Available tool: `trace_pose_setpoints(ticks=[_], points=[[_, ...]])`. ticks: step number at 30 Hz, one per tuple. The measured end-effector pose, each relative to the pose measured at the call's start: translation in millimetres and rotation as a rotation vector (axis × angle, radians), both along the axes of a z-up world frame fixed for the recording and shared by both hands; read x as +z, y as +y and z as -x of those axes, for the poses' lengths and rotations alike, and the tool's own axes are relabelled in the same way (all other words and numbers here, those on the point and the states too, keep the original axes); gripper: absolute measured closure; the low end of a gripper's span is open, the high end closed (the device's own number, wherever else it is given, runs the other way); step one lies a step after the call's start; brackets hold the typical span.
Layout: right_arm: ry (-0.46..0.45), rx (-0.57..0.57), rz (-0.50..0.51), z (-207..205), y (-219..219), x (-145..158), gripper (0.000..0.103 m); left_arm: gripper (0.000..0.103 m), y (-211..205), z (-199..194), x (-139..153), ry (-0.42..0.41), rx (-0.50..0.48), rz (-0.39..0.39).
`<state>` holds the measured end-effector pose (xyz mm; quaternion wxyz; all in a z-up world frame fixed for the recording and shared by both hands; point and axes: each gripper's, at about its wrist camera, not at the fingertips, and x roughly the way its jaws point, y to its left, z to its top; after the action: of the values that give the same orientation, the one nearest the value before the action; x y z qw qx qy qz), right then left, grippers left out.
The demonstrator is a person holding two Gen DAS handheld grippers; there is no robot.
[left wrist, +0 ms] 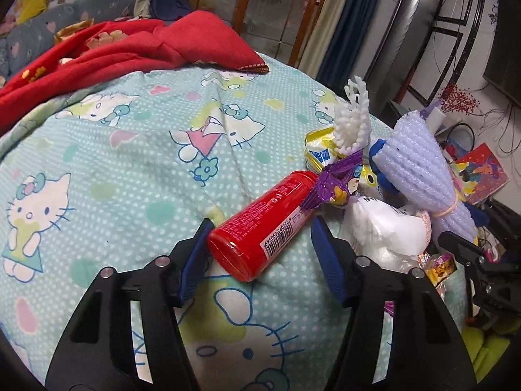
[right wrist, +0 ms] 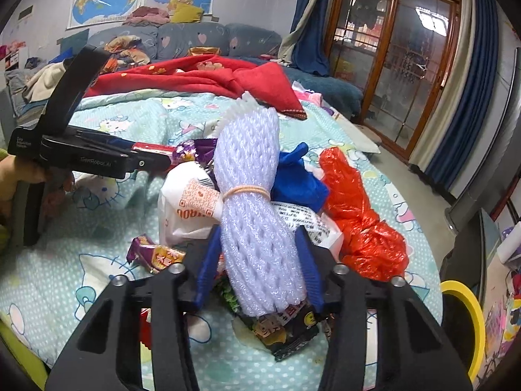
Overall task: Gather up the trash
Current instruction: 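Grasp the white mesh net with the right tool while the left tool grasps the red can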
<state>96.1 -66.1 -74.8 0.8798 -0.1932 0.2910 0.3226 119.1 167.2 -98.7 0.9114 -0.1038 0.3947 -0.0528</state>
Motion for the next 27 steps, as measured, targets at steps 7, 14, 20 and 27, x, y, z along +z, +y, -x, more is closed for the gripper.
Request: trace_pose_setpoints(ticks=[7,14,20,27], points=[[0.019,0.014,-0.021,2,-4,2,0.071,0.067,4,5,1,-0.014,-0.005,0.047],[0.024,0.043,-0.062,9,-6,10,0.075,0.072,4,25,5,-0.036,0.033,0.077],[0.018,0.062,-0.095,15,-7,19,0.075,0.075,3,48,20,-0.09,0.088,0.067],[-0.001,0.057,-0.141,19,-13,33,0.075,0.076,9,70,44,-0.162,0.165,0.07]])
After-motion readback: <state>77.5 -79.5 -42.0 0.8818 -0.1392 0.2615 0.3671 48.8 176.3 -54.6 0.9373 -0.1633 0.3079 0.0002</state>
